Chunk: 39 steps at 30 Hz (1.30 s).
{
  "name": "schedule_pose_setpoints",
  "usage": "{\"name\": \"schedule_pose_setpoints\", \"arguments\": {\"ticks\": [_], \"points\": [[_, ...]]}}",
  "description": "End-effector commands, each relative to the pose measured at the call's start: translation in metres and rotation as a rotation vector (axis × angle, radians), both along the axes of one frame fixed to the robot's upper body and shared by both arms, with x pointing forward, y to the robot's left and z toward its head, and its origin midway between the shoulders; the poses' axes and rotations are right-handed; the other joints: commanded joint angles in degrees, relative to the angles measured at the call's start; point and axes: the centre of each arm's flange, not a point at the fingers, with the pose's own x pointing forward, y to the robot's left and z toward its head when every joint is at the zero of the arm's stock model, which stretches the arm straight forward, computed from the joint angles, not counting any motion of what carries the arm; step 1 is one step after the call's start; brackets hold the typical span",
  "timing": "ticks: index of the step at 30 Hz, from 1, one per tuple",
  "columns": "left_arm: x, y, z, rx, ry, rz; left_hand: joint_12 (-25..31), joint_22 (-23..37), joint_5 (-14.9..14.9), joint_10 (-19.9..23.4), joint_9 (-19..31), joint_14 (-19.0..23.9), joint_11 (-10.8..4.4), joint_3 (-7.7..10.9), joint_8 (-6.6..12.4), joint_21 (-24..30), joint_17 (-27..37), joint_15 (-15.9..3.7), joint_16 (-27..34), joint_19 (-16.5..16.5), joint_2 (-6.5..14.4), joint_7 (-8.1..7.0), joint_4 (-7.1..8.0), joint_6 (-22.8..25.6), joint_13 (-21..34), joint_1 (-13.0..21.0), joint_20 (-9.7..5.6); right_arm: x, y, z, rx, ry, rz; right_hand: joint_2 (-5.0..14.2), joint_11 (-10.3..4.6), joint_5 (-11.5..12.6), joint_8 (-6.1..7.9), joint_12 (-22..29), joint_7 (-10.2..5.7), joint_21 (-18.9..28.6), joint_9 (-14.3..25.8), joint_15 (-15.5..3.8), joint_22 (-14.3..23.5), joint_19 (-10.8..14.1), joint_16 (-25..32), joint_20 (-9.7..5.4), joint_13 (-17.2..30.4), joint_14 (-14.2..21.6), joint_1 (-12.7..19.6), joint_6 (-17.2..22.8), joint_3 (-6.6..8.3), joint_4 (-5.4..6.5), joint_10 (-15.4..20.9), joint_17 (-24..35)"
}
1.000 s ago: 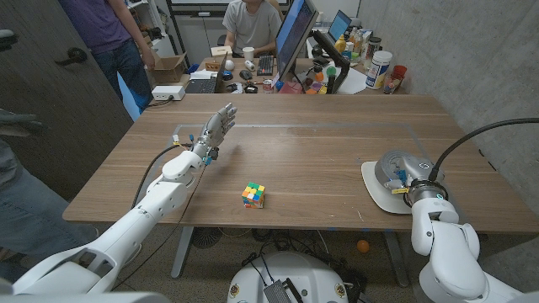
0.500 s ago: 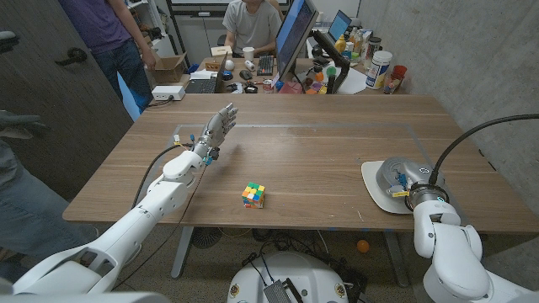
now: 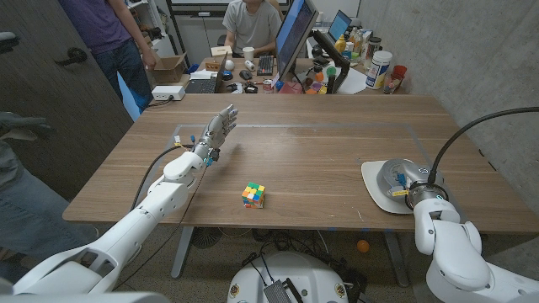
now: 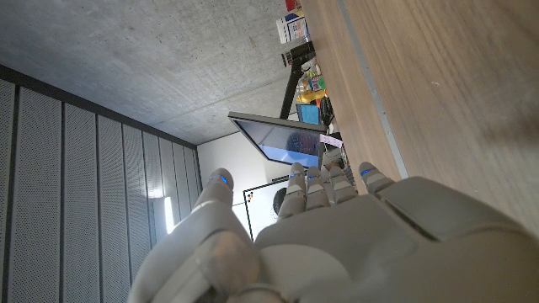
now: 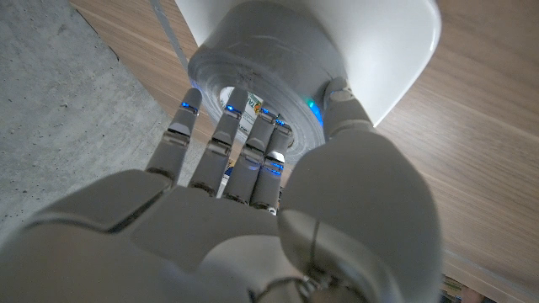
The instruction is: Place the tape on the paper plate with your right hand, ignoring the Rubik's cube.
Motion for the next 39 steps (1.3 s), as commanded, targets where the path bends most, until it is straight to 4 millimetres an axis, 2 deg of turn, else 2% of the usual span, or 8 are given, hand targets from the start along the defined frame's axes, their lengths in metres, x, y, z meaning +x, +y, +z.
{"name": "schedule_pose_setpoints", "arguments": {"ticks": [1, 13, 19, 23, 27, 29, 34, 39], "points": [[0.0008, 0.0001, -0.0015, 0.004, 0.008, 0.004, 0.19, 0.18, 0.19, -0.19, 0.28, -0.19, 0.01, 0.53, 0.48, 0.28, 0.19, 0.05, 0.34, -0.63, 0.37, 0.19, -0.14, 0.49, 0.21, 0.03, -0.06, 0.0075, -0.0016, -0.0051, 0.009, 0.017, 0.000, 6.99, -3.45, 0.25, 0.34, 0.26, -8.26, -0.21, 0.19, -0.23, 0.16, 0.31, -0.35, 0.21, 0.35, 0.22, 6.78, 9.44, 0.12, 0.21, 3.73, 0.23], [0.0030, -0.0045, -0.0028, 0.011, 0.013, -0.003, 0.16, 0.18, 0.18, -0.29, 0.29, -0.22, 0.06, 0.57, 0.50, 0.28, 0.20, -0.01, 0.35, -0.69, 0.35, 0.00, -0.15, 0.63, 0.21, 0.01, -0.03, 0.0152, 0.0008, -0.0050, 0.011, 0.016, 0.018, 7.12, -3.41, 0.26, 0.20, 0.05, -8.39, -0.22, 0.16, -0.14, 0.16, 0.41, -0.57, 0.18, 0.35, 0.32, 6.65, 9.07, 0.09, 0.33, 3.51, 0.21], [0.0023, -0.0027, -0.0037, 0.008, 0.014, 0.002, 0.18, 0.18, 0.18, -0.25, 0.29, -0.19, 0.02, 0.59, 0.51, 0.27, 0.20, 0.03, 0.36, -0.74, 0.35, -0.09, -0.15, 0.70, 0.21, 0.00, -0.02, 0.0169, 0.0008, -0.0053, 0.013, 0.030, 0.023, 7.34, -3.14, 0.21, -0.76, -1.01, -8.37, -0.27, 0.17, 0.34, 0.16, 0.41, -0.84, 0.23, 0.31, 0.02, 6.55, 6.59, -0.07, 0.43, 1.28, 0.40], [0.0020, -0.0018, -0.0043, 0.004, 0.014, 0.003, 0.19, 0.18, 0.18, -0.23, 0.29, -0.19, -0.02, 0.61, 0.52, 0.28, 0.20, 0.03, 0.37, -0.75, 0.34, -0.09, -0.15, 0.78, 0.21, -0.01, -0.04, 0.0175, 0.0007, -0.0049, 0.014, 0.048, 0.018, 7.18, -1.39, 0.15, -1.78, -2.46, -8.04, -0.46, 0.25, 1.00, 0.16, -0.02, -1.61, 0.33, 0.53, -0.51, 5.73, 3.97, -0.27, 0.79, -2.41, 0.29], [0.0018, -0.0008, -0.0049, 0.001, 0.015, 0.004, 0.20, 0.18, 0.17, -0.21, 0.29, -0.18, 0.02, 0.62, 0.52, 0.28, 0.20, 0.05, 0.37, -0.77, 0.34, -0.12, -0.15, 0.81, 0.21, -0.02, -0.01, 0.0174, 0.0001, -0.0029, 0.016, 0.069, 0.022, 6.42, 1.01, 0.16, -3.30, -3.63, -7.94, -0.67, 0.36, 1.63, 0.17, -0.84, -2.68, 0.37, 0.77, -1.10, 4.03, 0.14, -0.75, 1.30, -5.33, 0.01], [0.0016, -0.0005, -0.0051, 0.000, 0.014, 0.004, 0.20, 0.18, 0.17, -0.22, 0.29, -0.20, 0.00, 0.63, 0.52, 0.28, 0.20, 0.01, 0.37, -0.76, 0.33, -0.11, -0.15, 0.81, 0.21, -0.02, 0.00, 0.0174, -0.0004, -0.0019, 0.018, 0.079, 0.022, 5.68, 1.57, 0.20, -4.60, -4.69, -7.58, -0.77, 0.33, 2.66, 0.17, -1.48, -3.52, 0.41, 0.83, -2.22, 2.71, -2.75, -1.19, 1.62, -7.77, 0.02], [0.0017, 0.0001, -0.0057, -0.003, 0.014, 0.003, 0.20, 0.18, 0.17, -0.23, 0.29, -0.19, -0.04, 0.64, 0.51, 0.29, 0.20, 0.06, 0.37, -0.76, 0.32, -0.16, -0.15, 0.83, 0.21, -0.03, 0.05, 0.0168, -0.0007, 0.0000, 0.018, 0.090, 0.021, 4.58, 3.13, 0.43, -6.70, -6.10, -7.08, -0.88, 0.33, 3.50, 0.20, -2.70, -4.67, 0.44, 1.11, -3.54, 0.74, -7.09, -1.58, 1.96, -11.13, -0.01], [0.0020, 0.0006, -0.0065, -0.002, 0.015, 0.003, 0.23, 0.18, 0.17, -0.18, 0.30, -0.14, 0.00, 0.66, 0.53, 0.30, 0.20, 0.05, 0.40, -0.78, 0.32, -0.23, -0.15, 0.95, 0.21, -0.05, 0.08, 0.0154, -0.0004, 0.0018, 0.017, 0.092, 0.019, 4.06, 3.87, 0.64, -7.70, -6.73, -6.48, -0.88, 0.43, 4.16, 0.22, -3.35, -5.24, 0.46, 1.27, -4.25, -0.32, -9.09, -1.70, 2.11, -12.56, 0.00]]}}
